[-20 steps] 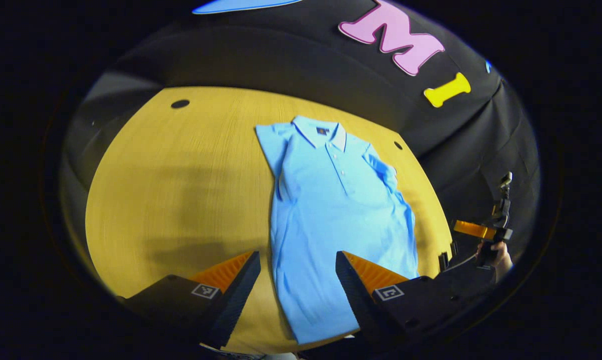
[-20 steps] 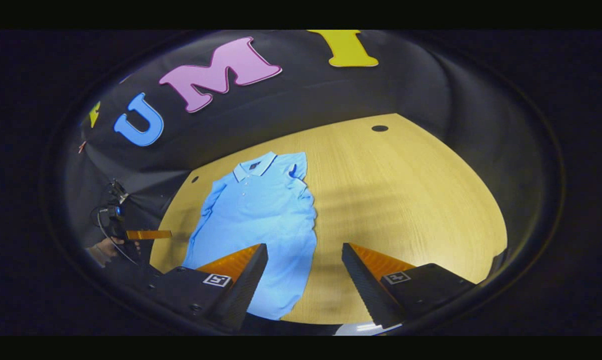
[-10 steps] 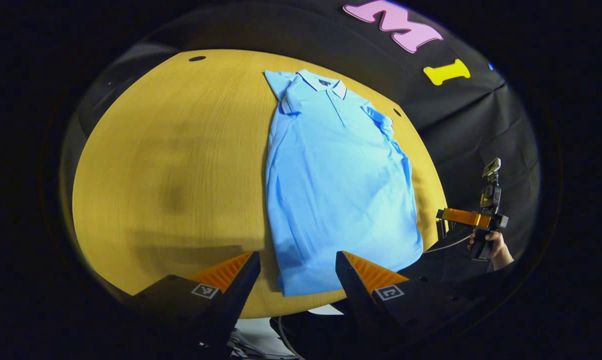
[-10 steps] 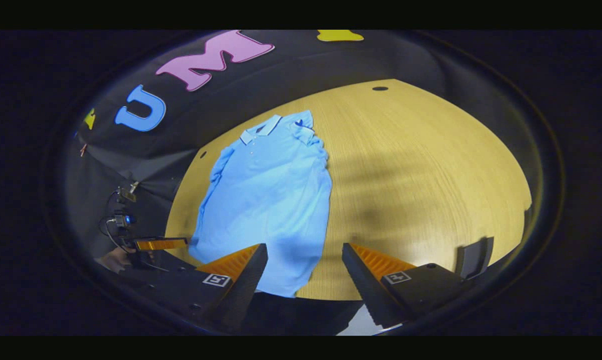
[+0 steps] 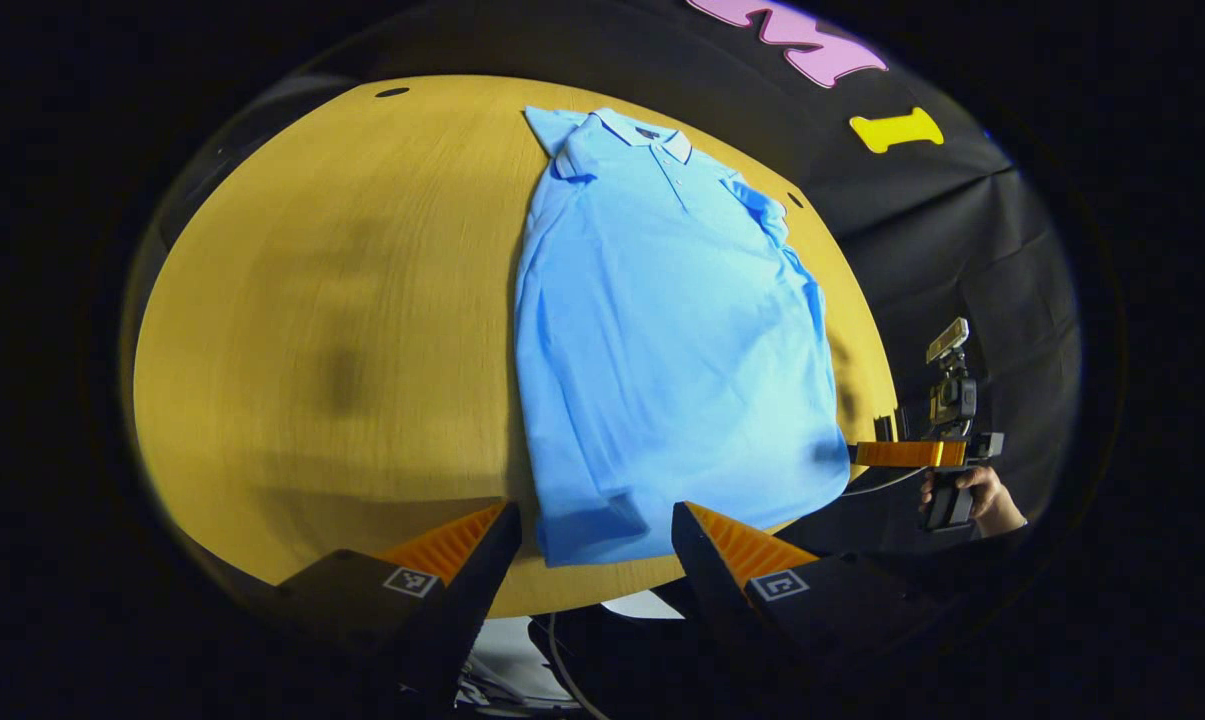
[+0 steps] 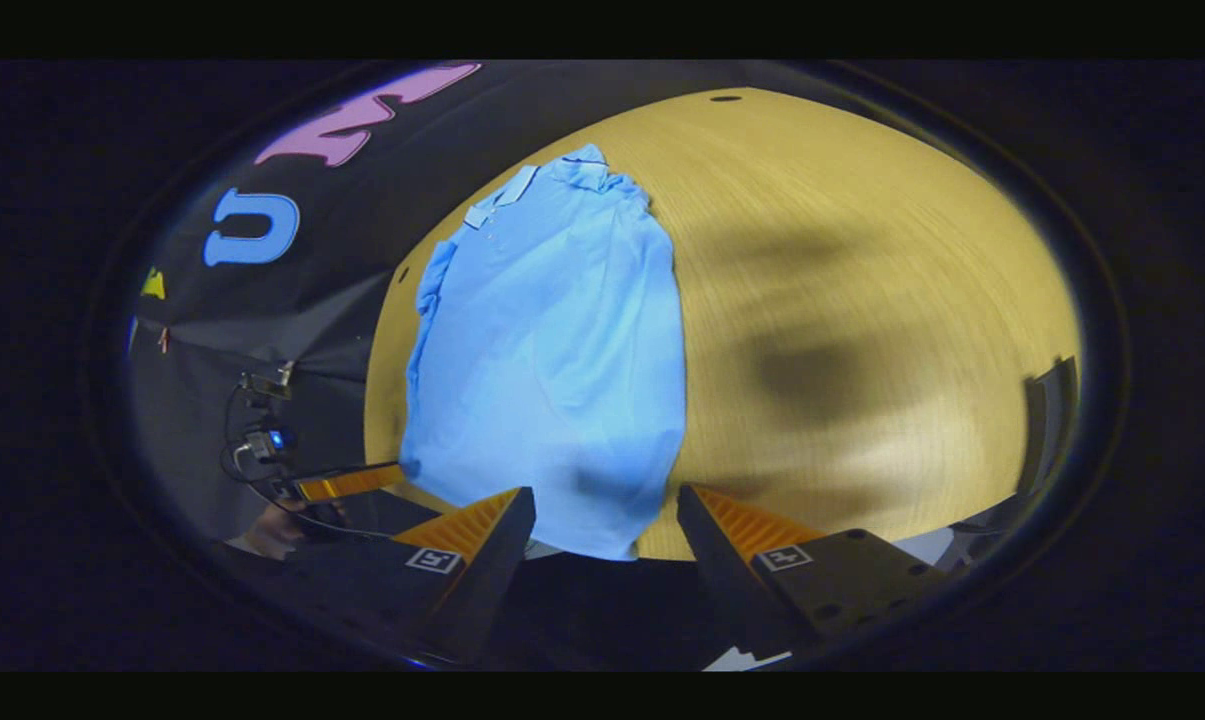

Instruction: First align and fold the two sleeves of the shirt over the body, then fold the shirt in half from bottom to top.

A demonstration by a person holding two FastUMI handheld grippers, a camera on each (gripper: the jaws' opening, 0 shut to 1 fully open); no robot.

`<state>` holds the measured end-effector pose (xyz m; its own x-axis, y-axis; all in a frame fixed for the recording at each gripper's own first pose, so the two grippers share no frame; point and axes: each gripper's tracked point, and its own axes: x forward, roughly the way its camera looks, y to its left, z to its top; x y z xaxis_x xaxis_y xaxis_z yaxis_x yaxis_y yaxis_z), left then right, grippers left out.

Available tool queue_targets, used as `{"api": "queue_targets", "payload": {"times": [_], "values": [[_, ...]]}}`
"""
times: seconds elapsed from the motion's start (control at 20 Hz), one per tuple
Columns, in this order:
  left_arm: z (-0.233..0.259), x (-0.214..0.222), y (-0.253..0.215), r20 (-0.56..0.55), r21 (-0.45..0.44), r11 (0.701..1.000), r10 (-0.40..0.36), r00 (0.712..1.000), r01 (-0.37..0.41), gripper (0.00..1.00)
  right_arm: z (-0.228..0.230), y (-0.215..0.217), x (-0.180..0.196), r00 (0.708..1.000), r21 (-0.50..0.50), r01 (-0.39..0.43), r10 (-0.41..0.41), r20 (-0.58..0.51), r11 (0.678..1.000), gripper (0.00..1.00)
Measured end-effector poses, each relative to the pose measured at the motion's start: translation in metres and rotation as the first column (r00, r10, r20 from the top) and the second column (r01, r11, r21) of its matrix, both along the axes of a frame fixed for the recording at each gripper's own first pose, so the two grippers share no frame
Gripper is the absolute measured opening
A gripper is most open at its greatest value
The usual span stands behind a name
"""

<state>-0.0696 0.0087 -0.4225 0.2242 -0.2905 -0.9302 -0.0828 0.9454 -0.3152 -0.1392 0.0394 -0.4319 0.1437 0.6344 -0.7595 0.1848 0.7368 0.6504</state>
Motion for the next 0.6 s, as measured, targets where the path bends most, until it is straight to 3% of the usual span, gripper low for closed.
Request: {"api": "queue_targets", "payload": {"times": [0.2,0.25,0.3,0.4,0.45,0.5,0.6], "values": [[0.0,0.001,-0.009,0.0,-0.03,0.999,-0.01,1.0,0.01,0.98,-0.001,0.013,0.009,0.999,0.062,0.026,-0.023,-0.042,0.998,0.9],[0.0,0.003,-0.011,0.003,-0.036,0.999,-0.012,1.0,0.012,0.98,-0.002,0.015,0.011,0.998,0.066,0.03,-0.027,-0.048,0.997,0.85],[-0.002,0.005,-0.012,0.003,-0.035,0.999,-0.015,1.0,0.015,0.97,-0.005,0.016,0.012,0.998,0.062,0.028,-0.025,-0.052,0.998,0.88],[-0.009,0.003,-0.006,-0.004,0.004,1.0,-0.028,1.0,0.028,0.93,-0.012,0.018,0.01,0.998,0.052,0.013,-0.009,-0.065,0.999,0.71],[-0.011,0.004,-0.004,-0.005,0.021,0.999,-0.038,0.999,0.038,0.73,-0.017,0.016,0.007,0.998,0.034,-0.004,0.006,-0.07,0.999,0.65],[-0.015,0.0,-0.004,-0.015,0.034,0.998,-0.049,0.999,0.049,0.72,-0.022,0.016,0.007,0.998,0.022,-0.009,0.011,-0.068,1.0,0.39],[-0.018,0.001,-0.009,-0.011,0.02,0.998,-0.057,0.998,0.057,0.32,-0.022,0.02,0.005,0.996,0.052,-0.001,0.006,-0.086,0.999,0.06]]}}
